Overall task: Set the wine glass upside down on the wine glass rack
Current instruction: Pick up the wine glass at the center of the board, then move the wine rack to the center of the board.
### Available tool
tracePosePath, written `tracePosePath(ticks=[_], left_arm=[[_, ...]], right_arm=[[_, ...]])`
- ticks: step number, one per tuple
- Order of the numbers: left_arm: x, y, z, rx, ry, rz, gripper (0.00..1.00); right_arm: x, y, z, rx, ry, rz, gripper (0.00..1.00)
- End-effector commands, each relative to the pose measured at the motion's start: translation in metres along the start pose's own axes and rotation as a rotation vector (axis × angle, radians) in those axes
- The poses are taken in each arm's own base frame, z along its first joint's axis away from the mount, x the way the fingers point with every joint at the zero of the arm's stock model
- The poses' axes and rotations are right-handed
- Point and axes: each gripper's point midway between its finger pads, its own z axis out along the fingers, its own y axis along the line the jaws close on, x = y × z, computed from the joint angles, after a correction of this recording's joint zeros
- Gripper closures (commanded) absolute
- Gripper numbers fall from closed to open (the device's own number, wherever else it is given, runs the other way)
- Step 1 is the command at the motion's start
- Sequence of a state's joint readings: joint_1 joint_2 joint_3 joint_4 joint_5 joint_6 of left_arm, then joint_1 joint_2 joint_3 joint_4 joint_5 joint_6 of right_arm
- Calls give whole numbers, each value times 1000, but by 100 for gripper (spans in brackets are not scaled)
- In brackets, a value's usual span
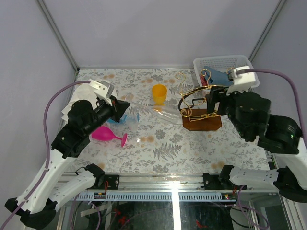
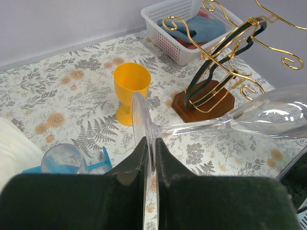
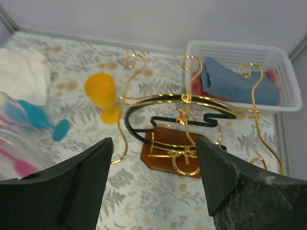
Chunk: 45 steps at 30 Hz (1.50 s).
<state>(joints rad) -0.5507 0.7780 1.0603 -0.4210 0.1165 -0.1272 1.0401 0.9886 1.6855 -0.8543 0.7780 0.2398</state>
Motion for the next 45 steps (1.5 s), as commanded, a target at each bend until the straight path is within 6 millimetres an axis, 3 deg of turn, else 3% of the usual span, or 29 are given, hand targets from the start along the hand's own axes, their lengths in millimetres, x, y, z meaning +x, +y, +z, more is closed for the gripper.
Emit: tracePosePath(ticks=[1, 4, 7, 9, 12, 19, 29, 41, 45], left_arm=[[-17, -9, -7, 44, -58, 46, 100], [-14, -10, -8, 50, -53, 41, 100], [-13, -10, -10, 49, -57, 35, 100], [-12, -9, -11, 45, -56, 35, 100], [-10, -9, -11, 46, -51, 33, 100], [-5, -8, -11, 45, -41, 33, 100], [-4, -6, -11, 35, -43, 36, 100], [-5, -4, -13, 21, -51, 39, 100], [-5, -4, -13, 20, -51, 36, 100]], right_arm=[[29, -21, 10, 163, 131, -135, 23], [49, -18, 40, 99, 241, -125, 23], [75, -44, 74, 117, 334, -75, 25], [89, -57, 87, 138, 378, -61, 26], [106, -58, 102, 81, 439, -2, 30], [126, -71, 123, 65, 489, 48, 40], [146, -71, 145, 30, 557, 55, 56], [169, -62, 161, -13, 588, 85, 94], [169, -53, 168, -70, 556, 94, 100]])
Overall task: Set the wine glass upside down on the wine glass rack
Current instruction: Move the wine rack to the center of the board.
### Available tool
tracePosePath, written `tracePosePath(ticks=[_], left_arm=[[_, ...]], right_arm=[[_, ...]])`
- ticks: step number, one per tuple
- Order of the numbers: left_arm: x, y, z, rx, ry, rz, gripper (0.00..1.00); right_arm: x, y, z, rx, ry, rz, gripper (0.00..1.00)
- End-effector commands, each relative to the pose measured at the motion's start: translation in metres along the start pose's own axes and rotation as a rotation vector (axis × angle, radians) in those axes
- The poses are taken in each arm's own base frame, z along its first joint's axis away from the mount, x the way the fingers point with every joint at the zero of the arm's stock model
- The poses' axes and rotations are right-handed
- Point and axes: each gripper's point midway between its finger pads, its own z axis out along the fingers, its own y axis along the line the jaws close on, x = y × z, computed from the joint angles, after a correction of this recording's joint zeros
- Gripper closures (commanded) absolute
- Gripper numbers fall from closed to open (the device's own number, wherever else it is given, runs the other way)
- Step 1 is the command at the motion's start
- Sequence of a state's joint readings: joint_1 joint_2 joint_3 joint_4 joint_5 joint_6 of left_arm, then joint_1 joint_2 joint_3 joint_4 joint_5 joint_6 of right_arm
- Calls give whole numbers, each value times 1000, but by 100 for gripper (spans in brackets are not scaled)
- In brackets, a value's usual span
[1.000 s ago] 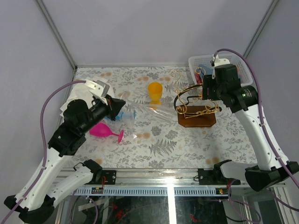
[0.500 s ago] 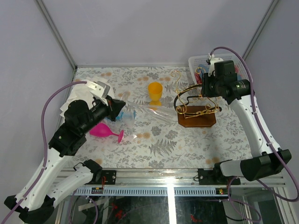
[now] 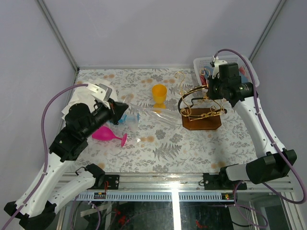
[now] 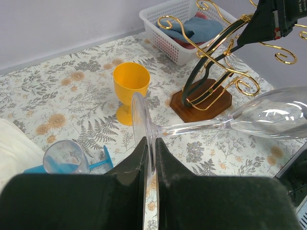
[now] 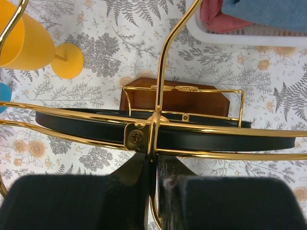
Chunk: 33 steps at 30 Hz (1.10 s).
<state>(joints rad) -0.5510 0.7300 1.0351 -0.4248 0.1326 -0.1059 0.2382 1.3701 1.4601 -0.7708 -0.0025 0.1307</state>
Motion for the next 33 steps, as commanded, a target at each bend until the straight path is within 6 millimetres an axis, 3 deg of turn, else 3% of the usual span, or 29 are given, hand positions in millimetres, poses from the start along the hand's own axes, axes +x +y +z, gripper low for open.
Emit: tracePosePath(ticks=[1, 13, 19, 24, 26, 30, 33], left_arm=[[-7, -1, -3, 0, -35, 12, 100], [-10, 0, -3, -7, -41, 8, 100], [-13, 0, -4, -9, -44, 11, 100], [-14, 1, -4, -14, -42, 14, 100], [-14, 1, -4, -12, -42, 15, 100], [-13, 1, -2, -11, -36, 19, 100], [-12, 1, 0, -10, -26, 29, 100]], right_arm=[[-6, 23, 10, -131, -43, -18, 100], [-32, 41, 30, -155, -127, 14, 100], [-39, 62, 42, -163, -135, -15, 100], [-43, 62, 46, -152, -144, -24, 98], [-43, 60, 43, -140, -148, -30, 88], [-48, 49, 24, -93, -187, -38, 57], [-53, 42, -1, -66, -231, -43, 45]])
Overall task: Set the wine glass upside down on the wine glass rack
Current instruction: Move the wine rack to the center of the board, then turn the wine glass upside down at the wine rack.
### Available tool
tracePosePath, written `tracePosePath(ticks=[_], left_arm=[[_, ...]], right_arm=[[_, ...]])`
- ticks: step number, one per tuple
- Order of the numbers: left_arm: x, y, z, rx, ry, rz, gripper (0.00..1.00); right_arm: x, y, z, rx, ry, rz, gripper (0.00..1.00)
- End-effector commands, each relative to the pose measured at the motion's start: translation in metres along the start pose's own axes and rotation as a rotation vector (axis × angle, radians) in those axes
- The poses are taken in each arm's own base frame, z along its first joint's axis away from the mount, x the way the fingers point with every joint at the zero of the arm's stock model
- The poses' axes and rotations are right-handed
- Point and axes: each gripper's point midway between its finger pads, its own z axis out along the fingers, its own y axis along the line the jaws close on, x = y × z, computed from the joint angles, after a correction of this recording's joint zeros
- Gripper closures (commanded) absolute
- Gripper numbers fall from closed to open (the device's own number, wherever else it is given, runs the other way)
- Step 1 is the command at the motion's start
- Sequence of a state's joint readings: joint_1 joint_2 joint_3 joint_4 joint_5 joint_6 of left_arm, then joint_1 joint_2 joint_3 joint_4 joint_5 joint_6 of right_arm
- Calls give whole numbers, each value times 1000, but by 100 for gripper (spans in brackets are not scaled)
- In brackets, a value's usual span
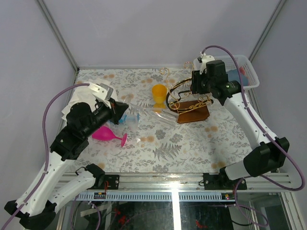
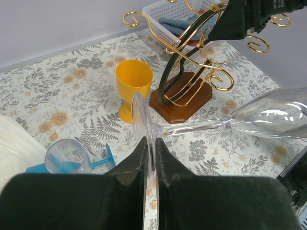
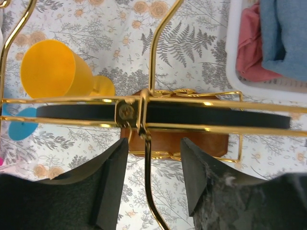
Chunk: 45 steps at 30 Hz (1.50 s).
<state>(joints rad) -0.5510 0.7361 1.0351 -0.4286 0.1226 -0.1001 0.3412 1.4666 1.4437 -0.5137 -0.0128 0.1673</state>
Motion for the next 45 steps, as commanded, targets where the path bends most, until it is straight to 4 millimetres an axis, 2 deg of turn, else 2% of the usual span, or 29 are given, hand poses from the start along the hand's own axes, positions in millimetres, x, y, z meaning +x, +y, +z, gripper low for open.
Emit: tracePosePath(ticks=[1, 5, 8, 9, 11, 15, 19, 23, 30, 33, 36, 40, 45], left_arm=[[-14, -1, -1, 3, -30, 28, 100], [-11, -4, 4, 24, -7, 49, 100], [-8, -7, 8, 44, 17, 58, 100], [-8, -9, 10, 52, 22, 59, 100], [-7, -13, 14, 66, 30, 60, 100], [-3, -22, 23, 76, 54, 77, 100], [4, -41, 34, 91, 85, 124, 100], [10, -71, 41, 125, 107, 202, 100], [19, -105, 58, 163, 156, 324, 100], [21, -115, 63, 177, 172, 370, 100], [25, -124, 68, 195, 194, 414, 100], [31, -132, 72, 224, 211, 437, 100], [36, -134, 70, 248, 218, 448, 100]], right_arm=[[-25, -6, -51, 48, -115, -21, 43], [-31, -11, -94, 78, -176, -22, 39], [-25, -9, -122, 59, -194, -31, 35], [-22, -4, -132, 26, -200, -36, 29], [-12, 8, -143, -50, -181, -42, 18], [14, 26, -157, -162, -126, -41, 11], [33, 32, -165, -210, -94, -30, 5], [42, 45, -173, -292, -89, -21, 4], [37, 47, -195, -307, -198, 7, 5], [38, 65, -210, -423, -236, -18, 3], [44, 85, -217, -552, -202, -28, 10], [51, 101, -214, -653, -143, -7, 19], [54, 118, -209, -749, -119, 36, 23]])
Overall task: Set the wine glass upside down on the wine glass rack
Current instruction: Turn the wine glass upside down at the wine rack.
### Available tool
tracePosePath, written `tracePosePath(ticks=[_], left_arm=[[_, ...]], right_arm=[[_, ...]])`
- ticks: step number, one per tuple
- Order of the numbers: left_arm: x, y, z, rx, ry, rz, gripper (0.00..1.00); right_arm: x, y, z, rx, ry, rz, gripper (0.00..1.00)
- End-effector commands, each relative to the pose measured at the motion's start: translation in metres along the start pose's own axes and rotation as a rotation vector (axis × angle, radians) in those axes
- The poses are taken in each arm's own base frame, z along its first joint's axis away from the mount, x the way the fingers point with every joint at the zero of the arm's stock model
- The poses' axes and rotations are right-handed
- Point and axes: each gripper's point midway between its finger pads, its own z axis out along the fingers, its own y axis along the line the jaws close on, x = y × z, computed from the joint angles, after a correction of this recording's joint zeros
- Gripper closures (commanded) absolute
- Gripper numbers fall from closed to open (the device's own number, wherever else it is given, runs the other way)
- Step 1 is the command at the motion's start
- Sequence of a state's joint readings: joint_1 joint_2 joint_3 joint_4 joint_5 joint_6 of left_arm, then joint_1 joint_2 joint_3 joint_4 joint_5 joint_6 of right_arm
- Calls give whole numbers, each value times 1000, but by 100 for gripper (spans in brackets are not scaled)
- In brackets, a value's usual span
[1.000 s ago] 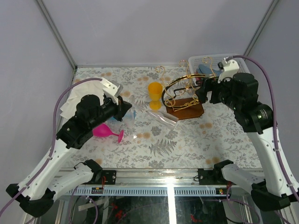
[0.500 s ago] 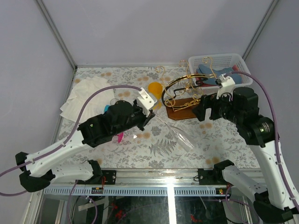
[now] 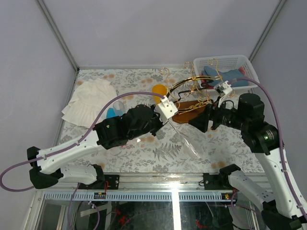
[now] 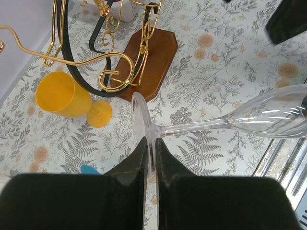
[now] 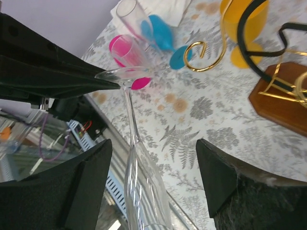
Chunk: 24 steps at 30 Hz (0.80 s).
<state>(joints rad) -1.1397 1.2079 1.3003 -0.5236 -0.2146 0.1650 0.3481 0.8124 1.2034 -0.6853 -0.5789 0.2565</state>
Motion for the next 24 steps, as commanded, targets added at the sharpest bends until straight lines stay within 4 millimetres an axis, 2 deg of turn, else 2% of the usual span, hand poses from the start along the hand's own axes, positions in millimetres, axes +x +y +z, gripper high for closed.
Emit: tracePosePath(ticks=[1, 6, 11, 19, 24], left_arm=[[-20, 1, -8, 5, -66, 26, 100], [-18, -3, -7, 24, -65, 30, 100], [-20, -5, -10, 42, -75, 32, 100], [-18, -8, -12, 59, -79, 35, 100], [-16, -6, -11, 46, -73, 39, 100]], right_arm=[[-2, 27, 13, -149, 6, 31, 24], [17, 44, 39, -172, 66, -1, 30], [36, 47, 59, -177, 95, -45, 39], [52, 38, 67, -165, 125, -89, 49], [57, 41, 66, -194, 130, -109, 58]])
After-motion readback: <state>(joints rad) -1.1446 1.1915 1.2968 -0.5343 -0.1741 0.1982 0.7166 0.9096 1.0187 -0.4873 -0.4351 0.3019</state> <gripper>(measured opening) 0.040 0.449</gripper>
